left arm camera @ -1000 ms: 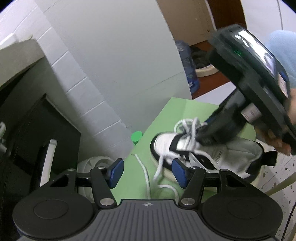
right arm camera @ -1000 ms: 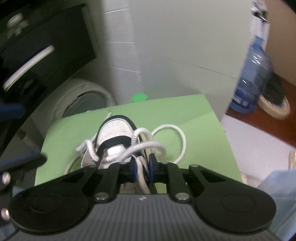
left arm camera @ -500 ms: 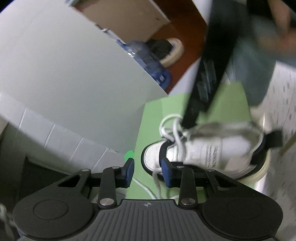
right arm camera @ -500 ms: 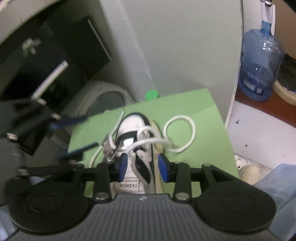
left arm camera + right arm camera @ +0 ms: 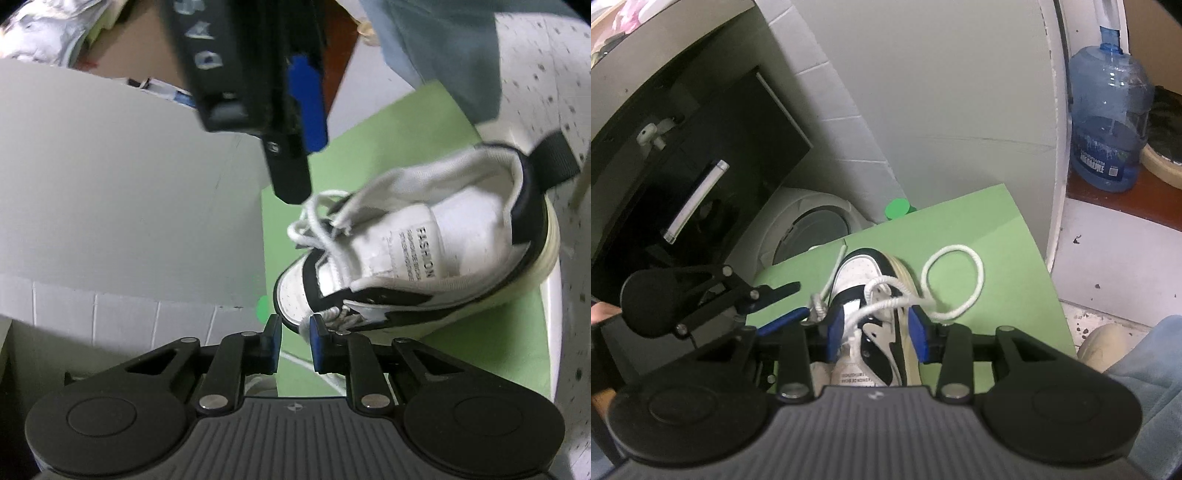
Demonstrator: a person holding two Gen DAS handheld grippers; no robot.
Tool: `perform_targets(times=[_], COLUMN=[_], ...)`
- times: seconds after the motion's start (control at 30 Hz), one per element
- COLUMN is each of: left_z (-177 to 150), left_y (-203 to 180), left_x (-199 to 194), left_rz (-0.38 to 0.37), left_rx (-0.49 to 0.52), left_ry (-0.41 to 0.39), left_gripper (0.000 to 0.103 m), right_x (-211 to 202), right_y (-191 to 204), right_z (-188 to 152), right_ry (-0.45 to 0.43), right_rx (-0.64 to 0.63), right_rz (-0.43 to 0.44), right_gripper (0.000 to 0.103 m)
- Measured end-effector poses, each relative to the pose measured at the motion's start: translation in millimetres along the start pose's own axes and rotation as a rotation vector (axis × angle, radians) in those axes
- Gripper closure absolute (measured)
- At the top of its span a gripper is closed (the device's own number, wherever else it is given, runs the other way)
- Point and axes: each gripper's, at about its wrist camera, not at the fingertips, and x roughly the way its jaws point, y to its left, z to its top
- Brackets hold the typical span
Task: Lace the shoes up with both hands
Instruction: 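Grasp the sneaker's collar with the left tool and tilt it up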
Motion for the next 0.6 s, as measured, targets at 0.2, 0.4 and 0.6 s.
perform_targets(times=[0.2,0.4,0.6], left_z=[-2.1,-2.6,3.3], left_y=[-9.7,-27.2,-39.3], left_x=[-0.6,0.1,-0.2], left_rz=[-0.004,-0.001,0.015], left_rx=[0.079,0.195,0.331], left_ry=[0.008,0.003,0.023], left_gripper=[0.086,0.086,0.086], right_x=[-2.1,1.0,4.1], right_y=[-1.9,-1.8,-0.6], right_z=[0.2,0.3,-1.5], right_ry=[-0.007,0.002,0.018], right_rx=[0.009,0.009,-0.002], right_rz=[0.004,0.004,0.002], right_gripper=[0.055,0.054,0.054])
